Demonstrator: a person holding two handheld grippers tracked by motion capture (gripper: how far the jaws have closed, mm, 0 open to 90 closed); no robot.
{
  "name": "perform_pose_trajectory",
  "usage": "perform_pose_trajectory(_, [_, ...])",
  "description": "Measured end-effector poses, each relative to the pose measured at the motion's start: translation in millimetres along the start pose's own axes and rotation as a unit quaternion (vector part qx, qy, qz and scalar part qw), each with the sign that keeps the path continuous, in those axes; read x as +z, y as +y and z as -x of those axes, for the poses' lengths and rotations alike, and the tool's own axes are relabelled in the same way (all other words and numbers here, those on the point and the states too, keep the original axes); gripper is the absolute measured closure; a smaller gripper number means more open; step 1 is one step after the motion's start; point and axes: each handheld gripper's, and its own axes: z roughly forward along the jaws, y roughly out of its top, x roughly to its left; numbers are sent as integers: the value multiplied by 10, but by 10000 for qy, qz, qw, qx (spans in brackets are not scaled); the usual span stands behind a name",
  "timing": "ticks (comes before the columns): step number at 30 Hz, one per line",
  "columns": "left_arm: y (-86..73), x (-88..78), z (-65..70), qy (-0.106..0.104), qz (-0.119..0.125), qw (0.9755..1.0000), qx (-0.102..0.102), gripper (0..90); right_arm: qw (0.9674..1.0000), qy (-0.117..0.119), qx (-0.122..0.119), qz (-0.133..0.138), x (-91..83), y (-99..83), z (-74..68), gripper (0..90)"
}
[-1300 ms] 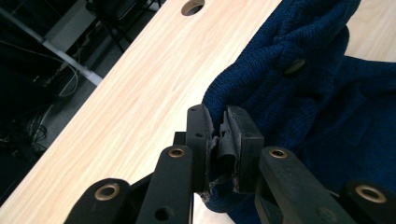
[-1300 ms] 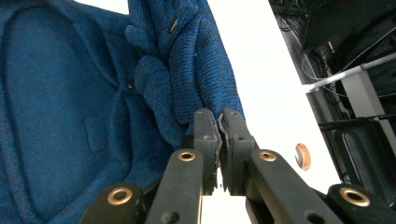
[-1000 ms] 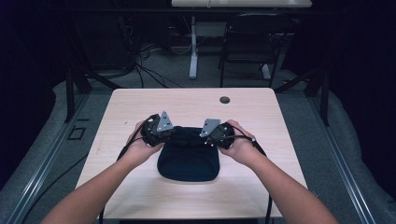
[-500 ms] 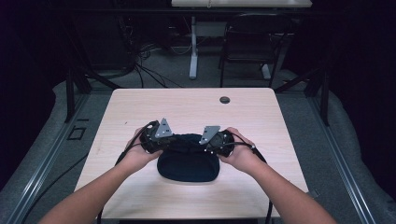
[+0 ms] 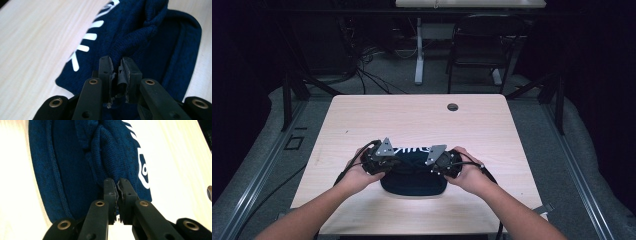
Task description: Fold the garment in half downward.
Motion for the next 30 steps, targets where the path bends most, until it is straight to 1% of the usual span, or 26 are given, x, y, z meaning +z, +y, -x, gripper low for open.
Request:
perform_pose_trajectory(1, [-15,0,14,-43,16,10000,-26,790,9999,65,77,9,17,-28,-20,855])
perform_pose_trajectory(2, [-29,-4,24,-105,1,9999,-41,790,9999,65,77,9,17,-28,-20,855])
perform_pose_trajectory(3, [-43,-3,35,-111,0,9999,-45,788,9999,105,121,21,30,-46,-33,855])
perform_pose_trajectory(4, [-70,6,57,-80,-8,10000,-47,780,9998,154,91,-20,45,-60,-51,854])
perform_pose_trajectory(5, [-70,6,57,-80,-8,10000,-47,776,9998,154,91,-20,45,-60,-51,854])
perform_pose_trajectory(6, [-83,10,64,-74,-35,10000,-28,776,9998,141,160,35,43,-65,-68,854])
perform_pose_trajectory(7, [-101,19,73,-59,-20,10000,-15,773,9996,198,214,47,47,-67,-82,853])
perform_pose_trajectory(8, [-115,21,80,-98,-30,9999,-3,767,9994,220,241,73,63,-73,-109,853])
perform_pose_trajectory(9, [-133,27,89,-142,-17,9999,13,756,9994,254,215,8,72,-73,-129,850])
perform_pose_trajectory(10, [-150,32,100,-162,-45,9998,48,748,9993,280,241,-9,95,-76,-160,849])
perform_pose_trajectory(11, [-168,40,107,-170,-70,9998,77,747,9995,263,162,-49,98,-75,-183,848])
perform_pose_trajectory(12, [-189,49,115,-180,-67,9998,54,747,9993,304,214,4,112,-84,-224,847])
perform_pose_trajectory(13, [-209,55,119,-203,-69,9998,51,747,9993,304,214,4,112,-84,-224,847])
perform_pose_trajectory(14, [-225,58,123,-219,-81,9997,51,744,9992,325,246,26,127,-98,-255,843])
perform_pose_trajectory(18, [-280,67,140,-251,-56,9997,3,730,9986,394,330,82,140,-125,-286,828])
perform_pose_trajectory(19, [-308,69,154,-287,-20,9996,-31,727,9981,437,409,130,144,-147,-310,823])
perform_pose_trajectory(23, [-346,58,173,-326,-8,9994,-75,720,9979,470,407,151,146,-173,-356,816])
perform_pose_trajectory(24, [-376,59,190,-339,12,9994,-94,714,9975,507,467,180,150,-190,-387,818])
perform_pose_trajectory(27, [-400,53,205,-363,2,9993,-77,707,9972,519,491,202,156,-205,-412,819])
perform_pose_trajectory(28, [-417,45,222,-381,5,9992,-81,706,9967,554,550,236,158,-217,-433,819])
perform_pose_trajectory(29, [-417,45,222,-381,5,9992,-81,703,9968,562,531,208,154,-220,-440,818])
perform_pose_trajectory(30, [-425,42,228,-388,24,9992,-93,700,9966,540,568,259,155,-224,-450,818])
